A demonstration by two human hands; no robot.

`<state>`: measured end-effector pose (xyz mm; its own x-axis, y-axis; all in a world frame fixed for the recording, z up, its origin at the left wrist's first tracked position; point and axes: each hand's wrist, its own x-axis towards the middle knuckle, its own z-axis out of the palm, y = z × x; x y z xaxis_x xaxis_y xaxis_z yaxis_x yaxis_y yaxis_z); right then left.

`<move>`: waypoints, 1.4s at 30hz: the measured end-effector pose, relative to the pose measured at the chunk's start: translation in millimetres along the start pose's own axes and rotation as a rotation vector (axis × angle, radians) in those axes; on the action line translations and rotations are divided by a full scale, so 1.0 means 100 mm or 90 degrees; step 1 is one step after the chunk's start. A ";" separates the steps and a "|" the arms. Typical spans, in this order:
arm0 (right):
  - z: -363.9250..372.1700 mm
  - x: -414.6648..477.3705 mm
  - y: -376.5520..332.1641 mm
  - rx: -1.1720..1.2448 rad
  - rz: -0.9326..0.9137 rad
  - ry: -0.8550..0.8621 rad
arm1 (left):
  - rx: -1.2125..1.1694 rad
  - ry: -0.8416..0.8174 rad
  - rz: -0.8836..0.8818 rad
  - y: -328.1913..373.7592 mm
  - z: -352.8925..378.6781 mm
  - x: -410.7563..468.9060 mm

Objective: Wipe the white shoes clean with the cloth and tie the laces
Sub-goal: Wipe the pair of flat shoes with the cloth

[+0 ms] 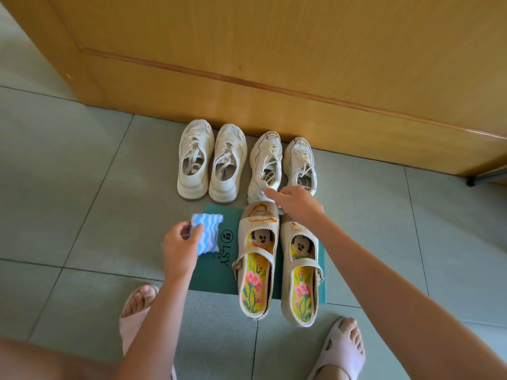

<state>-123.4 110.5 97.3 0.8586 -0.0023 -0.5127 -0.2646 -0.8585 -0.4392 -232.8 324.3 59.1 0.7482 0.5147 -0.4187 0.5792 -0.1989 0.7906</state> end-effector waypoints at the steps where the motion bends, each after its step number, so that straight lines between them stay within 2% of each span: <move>1: 0.02 -0.02 -0.04 -0.019 0.002 0.010 | 0.001 0.002 -0.001 0.00 0.00 0.00; 4: 0.08 -0.07 -0.15 -0.071 0.008 0.046 | 0.000 0.004 0.001 -0.01 -0.02 0.00; 6: 0.11 -0.08 -0.20 -0.040 0.005 0.042 | -0.009 0.008 -0.004 0.00 -0.03 -0.01; 12: 0.07 -0.13 -0.34 0.283 -0.096 -0.095 | -0.058 0.036 -0.025 0.07 -0.11 0.03; 16: 0.38 -0.19 -0.44 0.228 -0.211 -0.039 | -0.085 0.076 -0.026 0.15 -0.20 0.06; 22: 0.77 -0.29 -0.62 0.312 -0.138 -0.085 | -0.108 0.116 -0.021 0.16 -0.30 0.12; 29: 0.89 -0.31 -0.62 0.240 -0.136 -0.079 | -0.133 0.091 -0.002 0.18 -0.33 0.13; 34: 0.78 -0.36 -0.54 0.209 -0.153 -0.135 | -0.165 0.085 0.029 0.27 -0.36 0.16; 36: 0.65 -0.42 -0.53 0.200 -0.191 -0.096 | -0.193 0.090 0.042 0.37 -0.38 0.16; 39: 0.39 -0.54 -0.54 0.327 -0.177 -0.013 | -0.221 0.075 0.062 0.59 -0.39 0.09; 42: 0.14 -0.66 -0.56 0.487 -0.143 0.005 | -0.255 0.001 0.077 0.85 -0.35 -0.01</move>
<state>-171.7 165.5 145.7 0.9294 0.1237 -0.3479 -0.3104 -0.2485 -0.9176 -196.0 335.7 142.3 0.8030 0.5082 -0.3114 0.3153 0.0812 0.9455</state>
